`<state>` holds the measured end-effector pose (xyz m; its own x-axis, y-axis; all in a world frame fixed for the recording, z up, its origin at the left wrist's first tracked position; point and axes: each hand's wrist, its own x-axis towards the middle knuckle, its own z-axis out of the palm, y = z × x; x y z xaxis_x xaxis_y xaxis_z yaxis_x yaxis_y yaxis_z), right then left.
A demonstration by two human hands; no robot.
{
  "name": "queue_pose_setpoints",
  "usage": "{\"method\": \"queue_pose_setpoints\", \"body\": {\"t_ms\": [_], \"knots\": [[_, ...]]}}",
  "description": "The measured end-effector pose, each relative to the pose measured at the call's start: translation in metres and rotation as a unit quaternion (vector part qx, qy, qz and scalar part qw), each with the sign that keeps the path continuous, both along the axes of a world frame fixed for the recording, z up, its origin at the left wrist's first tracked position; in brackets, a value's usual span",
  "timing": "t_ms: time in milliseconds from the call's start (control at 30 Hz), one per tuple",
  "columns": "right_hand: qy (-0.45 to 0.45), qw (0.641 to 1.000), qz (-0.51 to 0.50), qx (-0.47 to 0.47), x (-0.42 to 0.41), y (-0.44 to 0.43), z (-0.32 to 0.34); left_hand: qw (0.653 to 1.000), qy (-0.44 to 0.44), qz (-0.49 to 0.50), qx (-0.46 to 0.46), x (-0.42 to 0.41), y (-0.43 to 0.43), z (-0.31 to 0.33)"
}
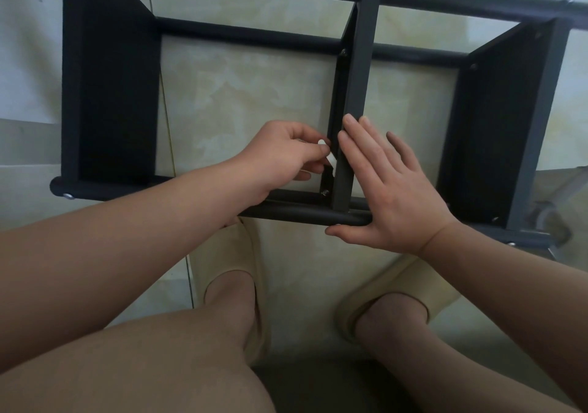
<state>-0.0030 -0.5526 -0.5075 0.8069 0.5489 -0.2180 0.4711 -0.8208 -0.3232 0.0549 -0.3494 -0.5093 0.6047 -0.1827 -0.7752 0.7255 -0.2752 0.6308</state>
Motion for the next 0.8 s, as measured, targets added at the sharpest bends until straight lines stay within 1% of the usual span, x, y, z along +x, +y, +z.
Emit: {"method": "queue_pose_setpoints", "body": {"t_ms": [133,267,433,800], "knots": [[-0.002,1.0,0.002,0.0,-0.0004,-0.0002,-0.0005,1.0,0.008,-0.018,-0.01,-0.003,-0.001,0.0001],[-0.003,1.0,0.003,-0.004,-0.0004,-0.0004,-0.0008,0.999,0.003,-0.045,0.001,-0.0044,-0.0005,0.0],[-0.002,1.0,0.003,-0.007,-0.0004,-0.0001,-0.0017,0.999,0.017,-0.051,-0.008,-0.0061,0.002,-0.0002],[-0.001,1.0,0.003,-0.007,-0.0001,0.0001,-0.0004,0.996,0.079,0.008,-0.048,-0.0051,0.0006,-0.0002]]}}
